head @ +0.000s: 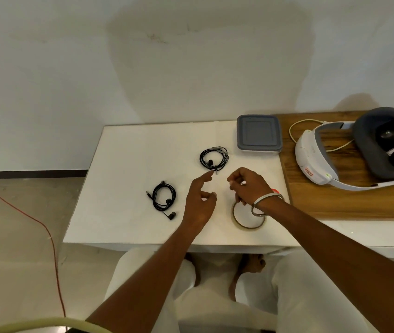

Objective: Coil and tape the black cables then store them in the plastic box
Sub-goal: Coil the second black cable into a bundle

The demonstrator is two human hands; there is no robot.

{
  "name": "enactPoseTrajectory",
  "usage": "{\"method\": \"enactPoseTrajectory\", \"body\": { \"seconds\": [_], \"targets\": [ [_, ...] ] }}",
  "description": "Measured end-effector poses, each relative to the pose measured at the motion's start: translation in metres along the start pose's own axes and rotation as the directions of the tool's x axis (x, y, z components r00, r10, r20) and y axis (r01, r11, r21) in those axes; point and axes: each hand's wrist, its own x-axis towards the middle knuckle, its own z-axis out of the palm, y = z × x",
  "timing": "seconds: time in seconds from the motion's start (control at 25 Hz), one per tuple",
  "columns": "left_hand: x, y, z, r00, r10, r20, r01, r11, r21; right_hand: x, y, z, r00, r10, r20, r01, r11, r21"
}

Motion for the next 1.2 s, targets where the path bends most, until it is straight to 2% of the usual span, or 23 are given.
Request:
{"method": "enactPoseTrajectory", "body": {
  "seconds": [0.12,0.24,0.4,0.72,1.04,1.12,1.2],
  "targets": [
    [0.001,0.005,-0.007,0.999,-0.025,0.025,0.028,0.995,-0.094,0.009,-0.014,0.01,0.998,-0.034,-0.058,0.035,0.999,0.0],
    [0.002,0.003,-0.017,1.0,-0.01,0.021,0.013,0.991,-0.133,0.017,-0.026,0.02,0.999,-0.037,-0.032,0.038,0.999,0.031],
    [0.004,-0.002,-0.029,0.999,-0.004,0.047,0.01,0.991,-0.135,0.022,-0.035,0.033,0.998,-0.039,0.043,0.036,0.996,0.081],
    [0.004,-0.008,-0.047,0.999,0.024,0.04,-0.02,0.994,-0.108,0.025,-0.046,0.051,0.995,-0.097,0.025,0.094,0.991,0.091],
    [0.01,-0.012,-0.064,0.999,0.031,0.02,-0.027,0.989,-0.145,0.025,-0.051,0.062,0.981,-0.165,0.1,0.151,0.979,0.135],
    [0.011,-0.014,-0.069,0.999,0.004,0.039,0.002,0.988,-0.158,0.025,-0.053,0.065,0.979,-0.181,0.092,0.163,0.971,0.176],
    [0.01,-0.015,-0.077,1.0,0.001,0.01,-0.001,0.997,-0.076,0.025,-0.055,0.069,0.98,-0.185,0.068,0.162,0.953,0.255]
  ]
}}
